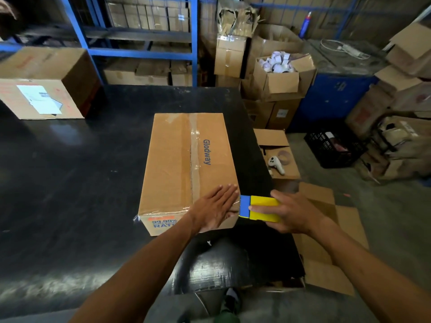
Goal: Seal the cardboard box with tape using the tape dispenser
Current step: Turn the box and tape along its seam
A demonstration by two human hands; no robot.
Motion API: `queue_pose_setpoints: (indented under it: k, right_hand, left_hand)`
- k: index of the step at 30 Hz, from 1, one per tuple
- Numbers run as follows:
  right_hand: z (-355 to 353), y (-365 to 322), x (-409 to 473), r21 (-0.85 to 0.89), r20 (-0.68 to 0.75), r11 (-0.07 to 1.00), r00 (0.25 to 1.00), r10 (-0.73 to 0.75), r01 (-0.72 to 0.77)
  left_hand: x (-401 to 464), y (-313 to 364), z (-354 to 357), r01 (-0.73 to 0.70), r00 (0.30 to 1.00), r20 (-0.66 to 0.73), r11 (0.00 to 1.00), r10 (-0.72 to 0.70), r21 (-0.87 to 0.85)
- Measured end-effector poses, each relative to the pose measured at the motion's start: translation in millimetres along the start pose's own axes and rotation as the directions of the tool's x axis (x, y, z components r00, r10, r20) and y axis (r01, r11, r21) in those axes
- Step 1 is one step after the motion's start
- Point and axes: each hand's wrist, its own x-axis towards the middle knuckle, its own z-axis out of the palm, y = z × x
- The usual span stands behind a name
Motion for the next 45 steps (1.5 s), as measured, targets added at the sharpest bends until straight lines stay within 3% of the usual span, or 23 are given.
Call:
queue_pose_setpoints:
  k: [9,15,18,25,29,32,35,38,41,45]
  right_hand:
    - [3.6,31.9,-24.6,-0.018,-0.016,0.998,0.998,-0.068,0.067]
    - [21.8,15.1,-5.1,-0.042,-0.084,0.998,0.995,-0.058,0.054]
    - [32.4,3.3,-3.0,-0.118,-0.051,0.992,0.997,-0.058,0.052]
    - [57.7,-20.9,5.7,-0.076,0.041,0.987,0.989,0.142,-0.139]
    - [36.9,-6.0,8.0,-0.065,0.014,0.968,0.969,0.245,-0.243]
    - [23.6,2.0,4.8,-0.036,0.005,0.937,0.938,0.347,-0.347]
    - [12.1,3.0,2.4,0.001,0.083,0.883,0.88,0.468,-0.47]
    - [11.3,9.0,2.8,0.088,0.041,0.823,0.827,0.56,-0.561]
    - [5.9,7.5,12.9,0.21,-0.023,0.765,0.779,0.626,-0.609]
    - [-1.5,0.9,37.5,0.418,-0.129,0.7,0.725,0.677,-0.579]
  left_hand:
    - [1.3,-3.1,0.3,-0.023,1.0,-0.016,0.999,0.023,-0.023]
    - [-0.3,-0.1,-2.7,0.006,1.0,-0.015,1.0,-0.007,-0.031]
    - [0.2,1.8,-4.1,0.008,1.0,-0.015,0.999,-0.008,-0.04]
    - [9.2,3.5,-5.3,0.036,0.998,0.046,0.999,-0.034,-0.032]
    - [33.7,29.7,-12.0,0.198,0.98,0.016,0.974,-0.197,-0.11]
    - [42.4,36.4,-12.0,0.396,0.918,0.074,0.903,-0.389,-0.167]
    - [51.7,30.2,-16.4,0.665,0.745,0.255,0.714,-0.616,-0.217]
    - [62.5,30.5,-25.1,0.757,0.65,0.347,0.613,-0.676,-0.224]
    - [55.4,27.9,-29.3,0.737,0.666,0.384,0.642,-0.639,-0.212]
    - [8.8,5.7,-31.1,0.6,0.784,0.354,0.768,-0.511,-0.222]
